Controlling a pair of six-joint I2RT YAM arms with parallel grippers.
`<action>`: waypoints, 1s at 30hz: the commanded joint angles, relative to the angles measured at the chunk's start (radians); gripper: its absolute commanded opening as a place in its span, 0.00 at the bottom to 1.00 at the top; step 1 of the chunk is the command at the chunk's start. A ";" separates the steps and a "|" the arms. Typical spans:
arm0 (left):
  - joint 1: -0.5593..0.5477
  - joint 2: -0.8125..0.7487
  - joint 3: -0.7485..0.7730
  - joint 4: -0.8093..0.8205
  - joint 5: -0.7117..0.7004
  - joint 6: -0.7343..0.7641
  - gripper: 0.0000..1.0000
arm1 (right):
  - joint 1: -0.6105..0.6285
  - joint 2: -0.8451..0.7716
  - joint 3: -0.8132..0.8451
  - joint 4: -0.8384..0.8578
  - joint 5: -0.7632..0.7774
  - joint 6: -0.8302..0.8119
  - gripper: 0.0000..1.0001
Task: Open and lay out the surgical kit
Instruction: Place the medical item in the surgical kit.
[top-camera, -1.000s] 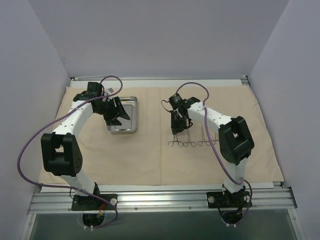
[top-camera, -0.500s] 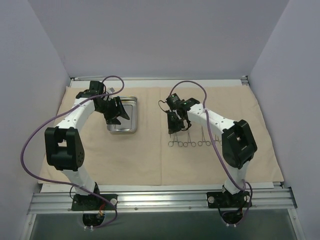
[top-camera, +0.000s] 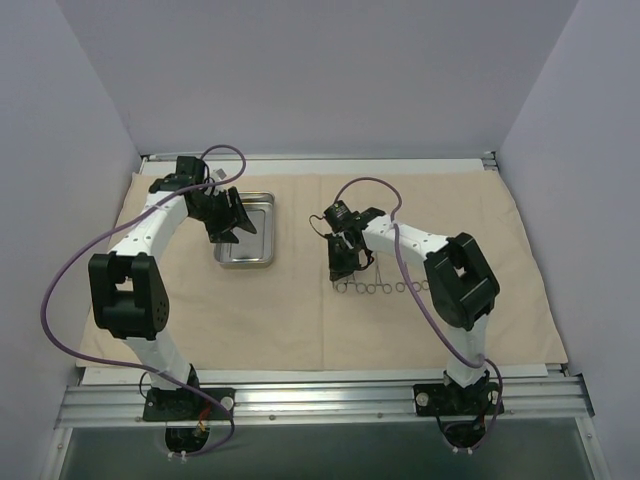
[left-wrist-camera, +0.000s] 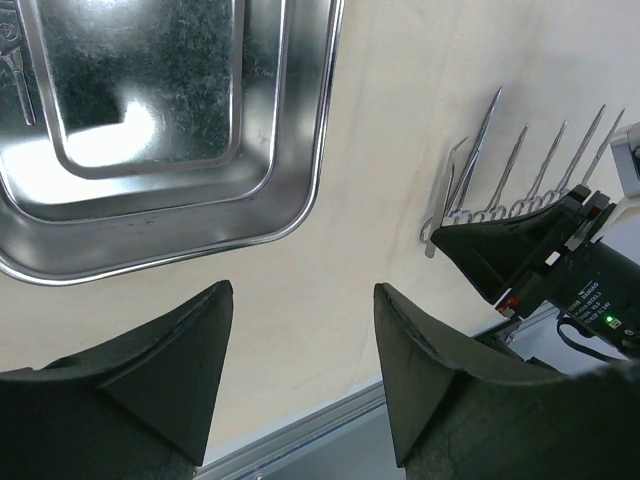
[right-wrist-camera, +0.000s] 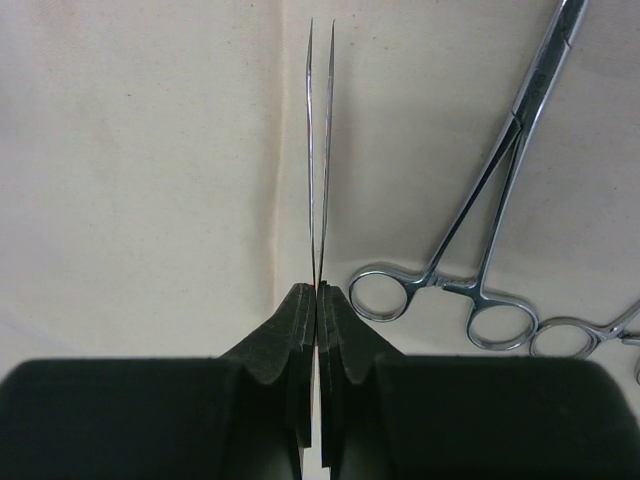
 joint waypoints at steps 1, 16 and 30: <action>0.007 0.010 0.042 -0.014 -0.002 0.017 0.67 | 0.002 0.020 -0.001 0.008 -0.010 0.012 0.00; 0.016 0.020 0.057 -0.042 -0.009 0.028 0.67 | 0.000 0.071 0.006 0.005 -0.041 0.012 0.00; 0.016 0.049 0.095 -0.062 -0.025 0.042 0.68 | 0.000 0.059 0.055 -0.009 -0.035 0.003 0.29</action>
